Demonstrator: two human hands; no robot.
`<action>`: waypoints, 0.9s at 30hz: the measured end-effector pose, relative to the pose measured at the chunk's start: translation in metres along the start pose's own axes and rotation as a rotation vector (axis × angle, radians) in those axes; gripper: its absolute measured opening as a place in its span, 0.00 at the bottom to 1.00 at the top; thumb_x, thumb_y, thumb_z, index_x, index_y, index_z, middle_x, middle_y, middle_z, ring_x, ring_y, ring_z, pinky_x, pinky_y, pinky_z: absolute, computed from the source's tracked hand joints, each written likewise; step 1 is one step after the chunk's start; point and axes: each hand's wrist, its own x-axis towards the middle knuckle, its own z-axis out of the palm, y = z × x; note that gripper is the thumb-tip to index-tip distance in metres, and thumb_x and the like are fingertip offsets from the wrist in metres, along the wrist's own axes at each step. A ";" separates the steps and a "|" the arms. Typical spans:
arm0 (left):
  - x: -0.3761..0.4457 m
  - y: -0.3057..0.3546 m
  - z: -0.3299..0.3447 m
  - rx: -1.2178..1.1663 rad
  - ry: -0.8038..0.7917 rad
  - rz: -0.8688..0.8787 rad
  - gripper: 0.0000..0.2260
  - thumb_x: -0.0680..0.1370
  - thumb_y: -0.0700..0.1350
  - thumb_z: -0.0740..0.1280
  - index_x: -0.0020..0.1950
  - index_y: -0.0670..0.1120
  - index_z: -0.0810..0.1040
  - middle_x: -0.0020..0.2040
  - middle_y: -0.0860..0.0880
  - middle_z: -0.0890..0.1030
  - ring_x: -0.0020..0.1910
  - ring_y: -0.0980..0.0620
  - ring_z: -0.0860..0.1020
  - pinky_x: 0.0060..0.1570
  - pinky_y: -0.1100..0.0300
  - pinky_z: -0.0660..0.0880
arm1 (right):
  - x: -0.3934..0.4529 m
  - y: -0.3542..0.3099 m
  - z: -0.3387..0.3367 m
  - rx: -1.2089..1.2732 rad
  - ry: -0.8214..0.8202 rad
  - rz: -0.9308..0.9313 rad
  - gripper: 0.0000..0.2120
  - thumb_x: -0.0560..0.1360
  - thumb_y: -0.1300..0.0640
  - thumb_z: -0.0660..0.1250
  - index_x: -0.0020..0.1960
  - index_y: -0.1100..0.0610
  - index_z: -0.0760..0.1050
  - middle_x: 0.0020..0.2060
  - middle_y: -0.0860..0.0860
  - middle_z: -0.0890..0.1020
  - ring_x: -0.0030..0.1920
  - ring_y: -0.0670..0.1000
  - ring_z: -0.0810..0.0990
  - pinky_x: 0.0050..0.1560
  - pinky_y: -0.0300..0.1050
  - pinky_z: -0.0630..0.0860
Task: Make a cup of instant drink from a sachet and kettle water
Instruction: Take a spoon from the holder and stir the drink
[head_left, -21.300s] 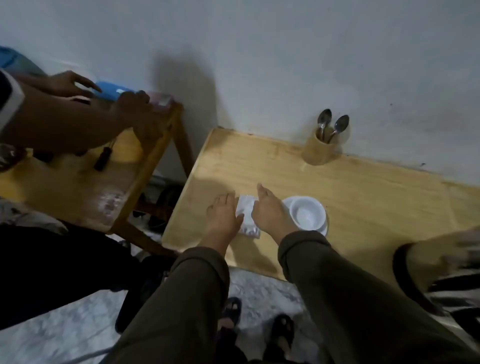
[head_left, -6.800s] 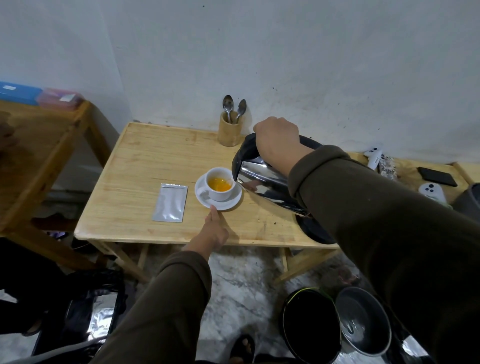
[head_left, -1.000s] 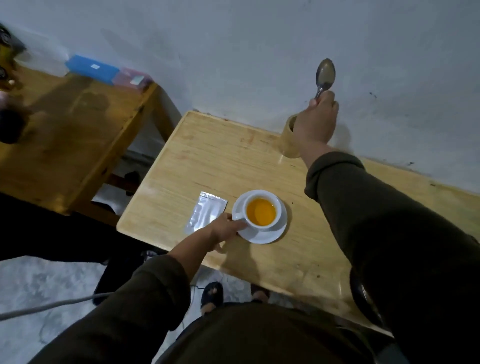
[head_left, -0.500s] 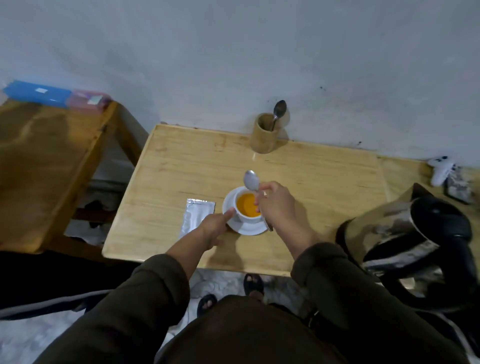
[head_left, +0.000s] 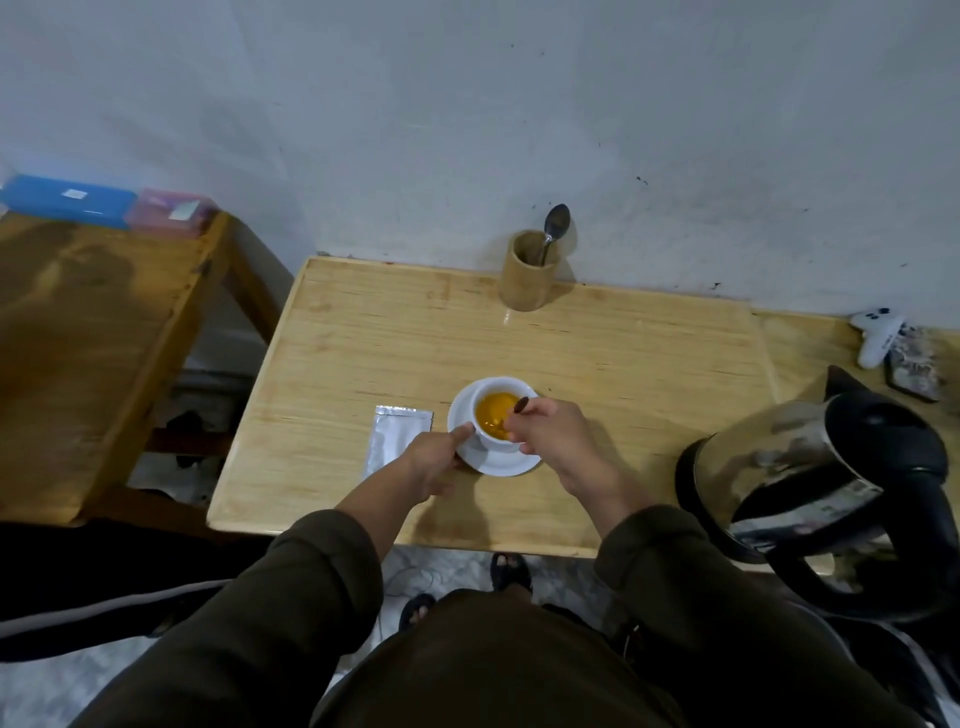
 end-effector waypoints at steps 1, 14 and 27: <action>0.000 0.000 0.000 -0.002 0.004 -0.001 0.23 0.76 0.57 0.64 0.62 0.41 0.76 0.50 0.45 0.80 0.50 0.46 0.76 0.44 0.54 0.70 | 0.000 -0.001 0.000 -0.087 0.047 -0.047 0.11 0.73 0.57 0.68 0.52 0.62 0.79 0.41 0.56 0.84 0.42 0.54 0.82 0.42 0.49 0.78; -0.001 -0.001 0.004 -0.030 0.027 0.009 0.20 0.77 0.56 0.64 0.63 0.43 0.74 0.61 0.43 0.78 0.62 0.45 0.75 0.53 0.49 0.72 | 0.010 0.005 0.002 -0.552 0.307 -0.511 0.11 0.80 0.57 0.55 0.51 0.60 0.75 0.45 0.58 0.82 0.46 0.56 0.78 0.42 0.41 0.66; -0.001 -0.003 0.005 -0.054 0.028 0.017 0.22 0.77 0.56 0.64 0.65 0.43 0.73 0.62 0.44 0.78 0.62 0.45 0.74 0.55 0.48 0.71 | 0.012 0.000 0.002 -0.541 0.192 -0.493 0.12 0.79 0.58 0.58 0.52 0.60 0.79 0.50 0.56 0.83 0.51 0.55 0.79 0.48 0.39 0.67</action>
